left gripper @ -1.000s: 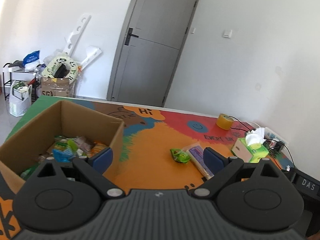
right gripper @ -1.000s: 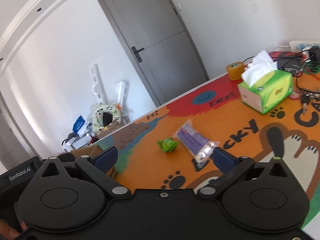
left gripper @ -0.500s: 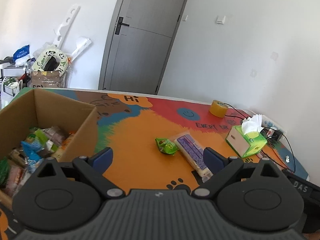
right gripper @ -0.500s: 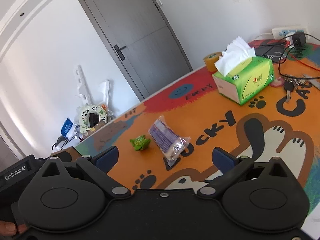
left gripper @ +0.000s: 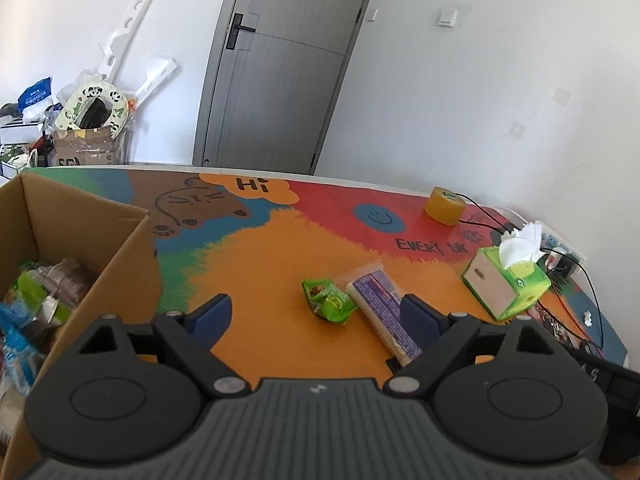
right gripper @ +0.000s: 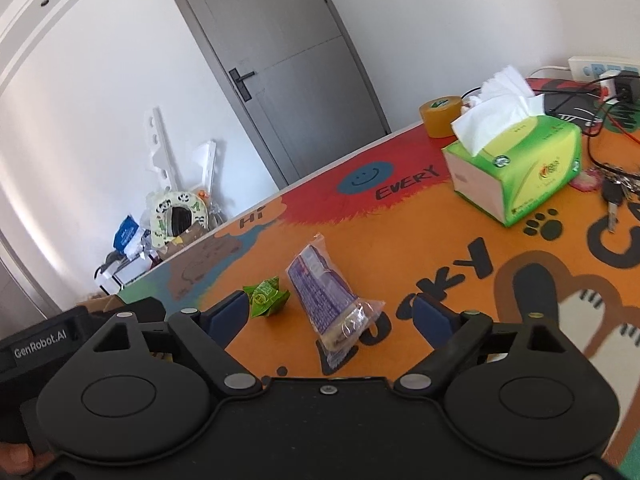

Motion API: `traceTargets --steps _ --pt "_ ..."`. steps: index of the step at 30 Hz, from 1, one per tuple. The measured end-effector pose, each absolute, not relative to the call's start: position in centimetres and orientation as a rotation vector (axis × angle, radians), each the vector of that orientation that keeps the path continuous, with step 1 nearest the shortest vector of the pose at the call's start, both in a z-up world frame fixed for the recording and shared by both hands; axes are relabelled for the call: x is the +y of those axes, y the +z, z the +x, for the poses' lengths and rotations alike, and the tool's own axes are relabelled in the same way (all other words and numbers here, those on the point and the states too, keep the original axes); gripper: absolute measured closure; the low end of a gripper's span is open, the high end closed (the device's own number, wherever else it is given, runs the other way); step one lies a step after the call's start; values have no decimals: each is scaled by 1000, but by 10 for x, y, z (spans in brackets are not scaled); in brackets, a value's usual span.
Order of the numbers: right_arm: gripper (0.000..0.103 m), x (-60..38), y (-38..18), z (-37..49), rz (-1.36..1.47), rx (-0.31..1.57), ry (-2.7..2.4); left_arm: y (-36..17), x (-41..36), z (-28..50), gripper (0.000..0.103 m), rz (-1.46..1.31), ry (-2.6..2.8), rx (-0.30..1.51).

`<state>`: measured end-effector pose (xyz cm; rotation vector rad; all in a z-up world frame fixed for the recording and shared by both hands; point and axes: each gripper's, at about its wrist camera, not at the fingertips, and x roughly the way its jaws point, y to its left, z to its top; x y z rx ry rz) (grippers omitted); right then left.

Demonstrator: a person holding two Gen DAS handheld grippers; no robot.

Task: Organize snacks
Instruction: 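Move both tools back over the green candy and purple bar, then grasp the green candy with the left tool while the right tool grasps the purple bar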

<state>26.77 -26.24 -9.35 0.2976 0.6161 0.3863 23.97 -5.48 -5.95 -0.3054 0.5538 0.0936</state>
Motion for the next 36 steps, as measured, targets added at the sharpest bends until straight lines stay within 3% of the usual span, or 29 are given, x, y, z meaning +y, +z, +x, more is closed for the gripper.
traceTargets --steps 17,25,27,32,36 --pt "18 -235 -112 313 239 705 434 -77 -47 279 23 -310 146 638" --pt "34 -230 -129 324 196 755 430 -88 -50 295 23 -313 154 672" --pt "48 -231 -130 324 176 748 425 -89 -52 300 23 -309 155 676" --pt "69 -245 -128 327 211 754 428 -95 -61 314 23 -298 152 694" --pt "69 -259 -127 329 230 749 390 -100 -71 326 23 -281 153 697"
